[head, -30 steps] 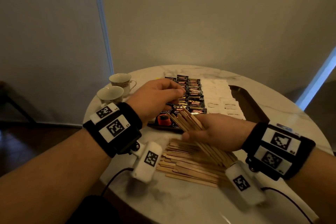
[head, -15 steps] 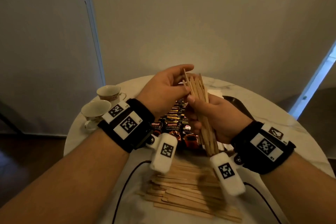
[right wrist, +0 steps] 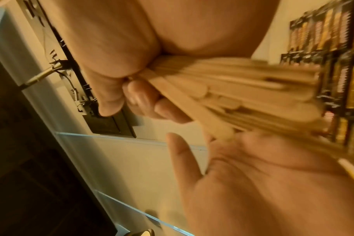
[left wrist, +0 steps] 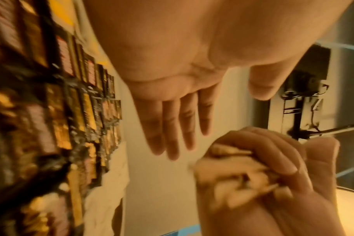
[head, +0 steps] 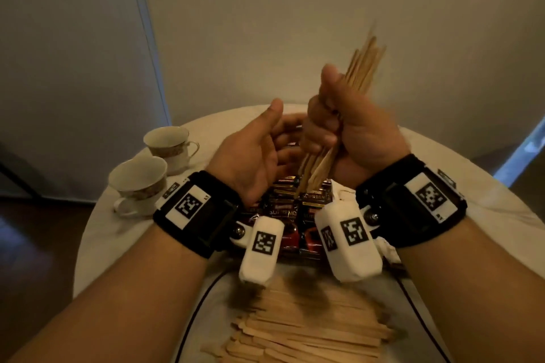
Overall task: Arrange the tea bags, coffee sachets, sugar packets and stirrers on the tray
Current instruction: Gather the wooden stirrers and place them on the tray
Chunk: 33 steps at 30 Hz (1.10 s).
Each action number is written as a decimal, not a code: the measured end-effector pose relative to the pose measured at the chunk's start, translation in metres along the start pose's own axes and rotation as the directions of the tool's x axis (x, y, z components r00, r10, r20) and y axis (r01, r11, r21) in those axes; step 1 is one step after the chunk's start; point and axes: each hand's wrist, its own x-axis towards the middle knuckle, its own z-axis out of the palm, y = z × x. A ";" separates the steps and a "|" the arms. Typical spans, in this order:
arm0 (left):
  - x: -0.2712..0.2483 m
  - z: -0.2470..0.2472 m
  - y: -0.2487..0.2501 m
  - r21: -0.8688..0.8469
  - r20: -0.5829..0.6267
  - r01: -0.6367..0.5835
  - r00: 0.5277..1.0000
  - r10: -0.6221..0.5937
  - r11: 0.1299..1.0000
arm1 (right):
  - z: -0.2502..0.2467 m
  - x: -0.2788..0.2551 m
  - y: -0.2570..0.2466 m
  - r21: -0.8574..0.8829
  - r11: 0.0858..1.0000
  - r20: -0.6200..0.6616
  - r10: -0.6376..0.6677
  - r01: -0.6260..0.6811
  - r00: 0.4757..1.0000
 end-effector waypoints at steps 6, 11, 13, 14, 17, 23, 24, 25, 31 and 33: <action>0.006 -0.011 -0.006 -0.241 -0.029 0.184 0.980 -0.197 0.953 | 0.007 0.027 0.007 -0.037 0.975 -0.084 -0.223 0.220 0.971; 0.010 -0.013 -0.016 -0.445 -0.081 0.155 0.974 -0.212 0.882 | 0.003 0.039 0.029 -0.256 0.945 0.000 -0.210 0.203 0.978; 0.011 -0.013 -0.019 -0.476 -0.093 0.137 0.974 -0.204 0.869 | -0.001 0.042 0.037 -0.396 0.900 0.028 -0.186 0.182 0.982; 0.012 -0.014 -0.021 -0.483 -0.095 0.132 0.975 -0.201 0.865 | -0.002 0.042 0.040 -0.435 0.883 0.036 -0.175 0.173 0.984; 0.015 -0.017 -0.025 -0.504 -0.130 0.113 0.970 -0.205 0.856 | -0.004 0.043 0.046 -0.479 0.865 0.042 -0.146 0.148 0.988; 0.016 -0.016 -0.025 -0.517 -0.168 0.100 0.962 -0.215 0.850 | -0.005 0.042 0.048 -0.493 0.860 0.041 -0.131 0.134 0.990; 0.016 -0.016 -0.024 -0.506 -0.178 0.105 0.958 -0.223 0.856 | -0.003 0.042 0.047 -0.457 0.877 0.038 -0.145 0.146 0.989; 0.015 -0.015 -0.023 -0.495 -0.180 0.111 0.957 -0.226 0.862 | 0.000 0.042 0.045 -0.399 0.902 0.033 -0.166 0.165 0.986; 0.013 -0.020 -0.018 -0.493 -0.183 0.055 0.969 -0.165 0.868 | 0.002 0.041 0.039 -0.353 0.908 0.078 -0.213 0.227 0.974; 0.012 -0.019 -0.018 -0.511 -0.156 0.040 0.978 -0.139 0.859 | 0.000 0.039 0.044 -0.466 0.870 0.076 -0.143 0.161 0.987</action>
